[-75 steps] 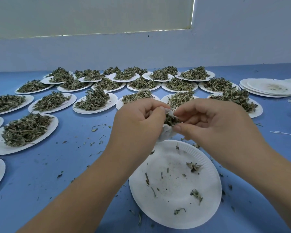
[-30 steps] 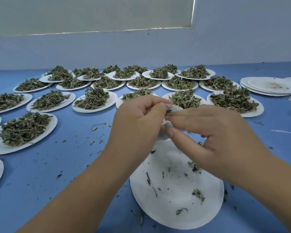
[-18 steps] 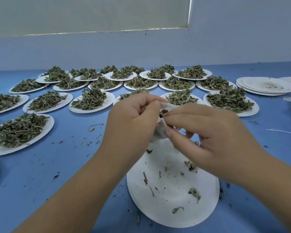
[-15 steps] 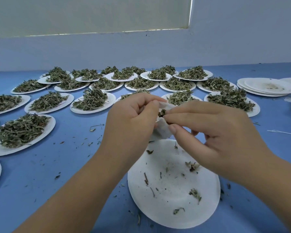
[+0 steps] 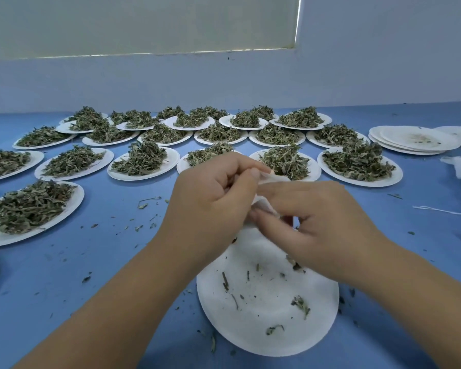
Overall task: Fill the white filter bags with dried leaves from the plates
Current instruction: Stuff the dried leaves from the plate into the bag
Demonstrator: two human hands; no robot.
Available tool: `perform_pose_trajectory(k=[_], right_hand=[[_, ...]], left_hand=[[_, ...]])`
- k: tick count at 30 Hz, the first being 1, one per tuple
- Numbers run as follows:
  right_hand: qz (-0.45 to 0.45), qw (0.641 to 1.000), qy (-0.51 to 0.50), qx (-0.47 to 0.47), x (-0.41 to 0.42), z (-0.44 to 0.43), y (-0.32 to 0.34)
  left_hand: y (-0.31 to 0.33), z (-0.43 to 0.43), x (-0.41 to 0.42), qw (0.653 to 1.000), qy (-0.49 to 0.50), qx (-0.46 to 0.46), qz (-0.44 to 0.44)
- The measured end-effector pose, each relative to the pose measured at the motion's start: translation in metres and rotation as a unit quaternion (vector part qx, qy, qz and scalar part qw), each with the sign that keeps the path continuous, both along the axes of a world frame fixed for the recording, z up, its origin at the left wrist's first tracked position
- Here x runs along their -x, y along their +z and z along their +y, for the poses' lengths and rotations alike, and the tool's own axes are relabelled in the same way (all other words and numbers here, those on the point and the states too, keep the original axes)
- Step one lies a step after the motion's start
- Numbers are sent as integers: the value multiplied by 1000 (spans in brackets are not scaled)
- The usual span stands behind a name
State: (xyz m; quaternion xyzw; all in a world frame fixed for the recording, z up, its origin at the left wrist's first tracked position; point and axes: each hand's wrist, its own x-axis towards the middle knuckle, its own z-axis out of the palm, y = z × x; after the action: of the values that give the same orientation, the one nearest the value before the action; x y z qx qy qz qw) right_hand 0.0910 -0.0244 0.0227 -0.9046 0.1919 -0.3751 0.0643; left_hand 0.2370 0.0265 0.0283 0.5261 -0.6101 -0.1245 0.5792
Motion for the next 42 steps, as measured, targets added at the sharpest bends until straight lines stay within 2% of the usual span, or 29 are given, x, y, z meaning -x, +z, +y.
perform_pose_trajectory(k=[2,4,9,10,11,13,15,18,25,35,38,40,42], right_hand=[[-92,993,59,-37,6,-4,6],[-148,983,78,-71,12,-9,9],[-185,961,35,-203,26,-14,6],[-161,957,28,-238,29,-15,5],[-101,959,18,-264,33,-17,5],[104,961,-9,-256,39,-21,5],[266,940,-14,-215,44,-20,3],[321,930,-7,-179,47,-17,-8],[325,938,2,-119,45,-8,-17],[313,937,23,-151,31,-1,-6],[246,945,56,-208,31,-3,-6],[176,959,21,-222,35,-12,-6],[144,969,-31,-198,38,-21,-6]], left_hand=[[1,-3,-6,1000,18,1,0],[2,-5,-12,999,33,1,15],[5,-5,-22,998,51,24,32],[6,-5,-23,998,51,32,33],[6,-5,-24,997,54,40,29],[5,-6,-25,997,66,49,12],[4,-6,-25,995,81,55,-6],[4,-6,-25,993,96,59,-22],[3,-10,-25,993,100,54,3],[-1,-12,-22,996,76,52,16],[0,-12,-23,995,76,55,21],[0,-11,-24,995,77,55,25],[1,-11,-25,995,78,53,30]])
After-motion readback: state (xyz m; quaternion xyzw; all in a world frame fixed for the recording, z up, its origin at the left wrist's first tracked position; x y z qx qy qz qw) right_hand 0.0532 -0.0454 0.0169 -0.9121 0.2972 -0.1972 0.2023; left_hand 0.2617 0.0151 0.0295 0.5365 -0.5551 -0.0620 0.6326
